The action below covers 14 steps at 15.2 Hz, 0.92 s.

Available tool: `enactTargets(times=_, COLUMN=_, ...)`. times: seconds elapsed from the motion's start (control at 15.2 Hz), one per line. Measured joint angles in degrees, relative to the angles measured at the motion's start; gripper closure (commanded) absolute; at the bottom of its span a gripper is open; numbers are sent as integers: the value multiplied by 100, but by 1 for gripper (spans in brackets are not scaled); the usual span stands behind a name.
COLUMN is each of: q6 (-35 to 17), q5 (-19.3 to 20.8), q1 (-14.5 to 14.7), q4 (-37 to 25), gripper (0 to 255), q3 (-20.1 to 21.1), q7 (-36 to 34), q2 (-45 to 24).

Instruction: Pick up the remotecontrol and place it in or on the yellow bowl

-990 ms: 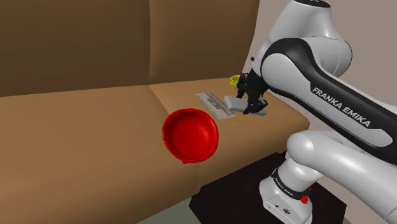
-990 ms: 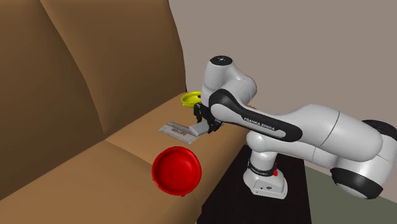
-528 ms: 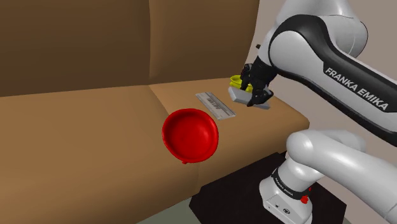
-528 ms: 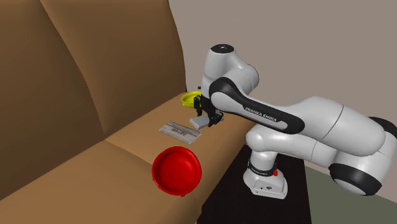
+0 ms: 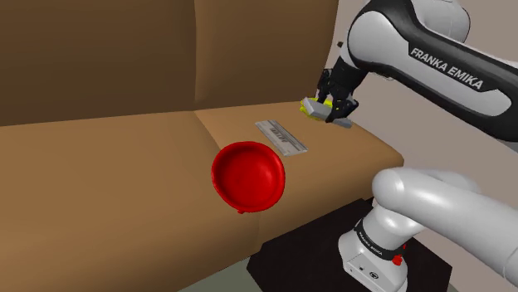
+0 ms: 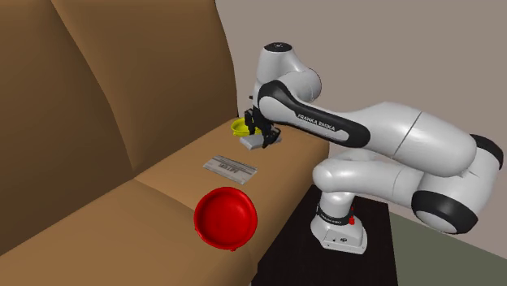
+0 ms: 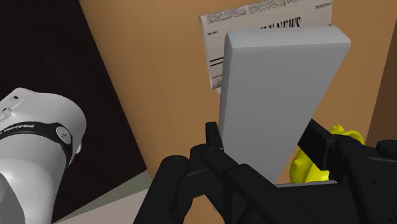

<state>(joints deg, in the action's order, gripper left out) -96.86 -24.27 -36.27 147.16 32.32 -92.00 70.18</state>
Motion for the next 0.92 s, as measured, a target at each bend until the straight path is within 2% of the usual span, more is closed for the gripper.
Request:
enactTargets(times=0.33, q6=-674, q5=239, q1=-498, q4=-26, gripper=255, q3=-212, q7=552, q2=-728)
enactTargets(times=0.92, q6=-1703, q5=692, q1=-1475, q4=-760, gripper=255, q3=-358, q7=1263, q2=-2490)
